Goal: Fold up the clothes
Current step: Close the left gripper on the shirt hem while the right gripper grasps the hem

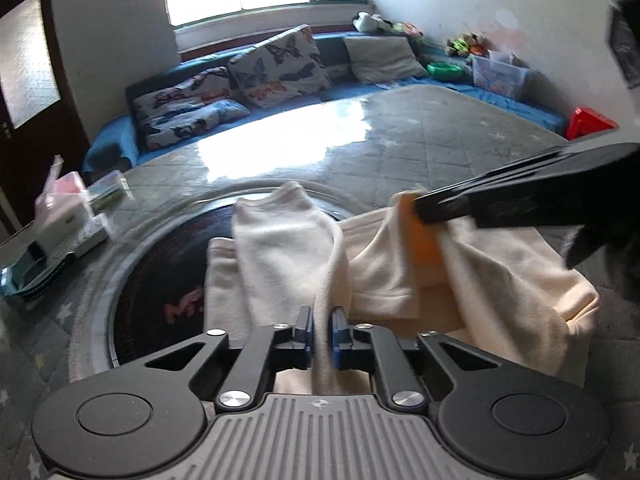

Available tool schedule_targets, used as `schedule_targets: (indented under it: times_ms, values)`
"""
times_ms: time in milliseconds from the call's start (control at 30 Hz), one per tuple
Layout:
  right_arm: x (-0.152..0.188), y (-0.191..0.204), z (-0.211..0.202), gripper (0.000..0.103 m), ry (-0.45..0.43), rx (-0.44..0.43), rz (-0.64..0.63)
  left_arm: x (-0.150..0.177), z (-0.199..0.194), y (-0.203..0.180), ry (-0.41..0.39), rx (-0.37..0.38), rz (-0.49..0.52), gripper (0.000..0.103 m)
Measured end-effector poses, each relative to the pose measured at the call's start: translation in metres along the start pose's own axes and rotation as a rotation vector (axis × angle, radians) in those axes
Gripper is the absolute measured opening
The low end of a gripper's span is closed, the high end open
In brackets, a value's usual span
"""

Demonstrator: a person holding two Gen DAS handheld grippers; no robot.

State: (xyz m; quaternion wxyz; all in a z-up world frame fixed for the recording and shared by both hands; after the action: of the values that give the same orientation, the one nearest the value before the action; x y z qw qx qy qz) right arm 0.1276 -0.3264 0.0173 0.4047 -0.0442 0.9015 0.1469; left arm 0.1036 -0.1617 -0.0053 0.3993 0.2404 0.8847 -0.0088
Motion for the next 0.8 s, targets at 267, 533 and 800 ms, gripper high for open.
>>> schedule_targets:
  times_ms: [267, 533, 800]
  values:
    - [-0.006, -0.021, -0.039, 0.003, -0.081, 0.044, 0.042, 0.014, -0.036, 0.034, -0.041, -0.082, -0.091, 0.004]
    - [-0.008, -0.004, -0.034, 0.022, -0.05, -0.002, -0.001, 0.042, -0.076, 0.063, -0.064, -0.143, -0.173, 0.003]
    - [-0.002, 0.011, 0.014, 0.032, 0.03, 0.025, -0.04, 0.073, -0.1, 0.07, -0.051, -0.189, -0.213, 0.002]
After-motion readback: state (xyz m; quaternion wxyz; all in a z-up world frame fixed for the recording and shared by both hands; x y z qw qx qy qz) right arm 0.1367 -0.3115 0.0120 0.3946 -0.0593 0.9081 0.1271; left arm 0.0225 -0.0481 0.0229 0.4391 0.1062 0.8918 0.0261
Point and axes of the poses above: each gripper's, at about its wrist camera, not at the fingertips, and z roughly the way its jaws point, y to its left, x to its underside, the point moved 6 cm from there along z, roughly the way its jaws point, and after that the axes turned 7 degrees about z, right-handed, at the moved point
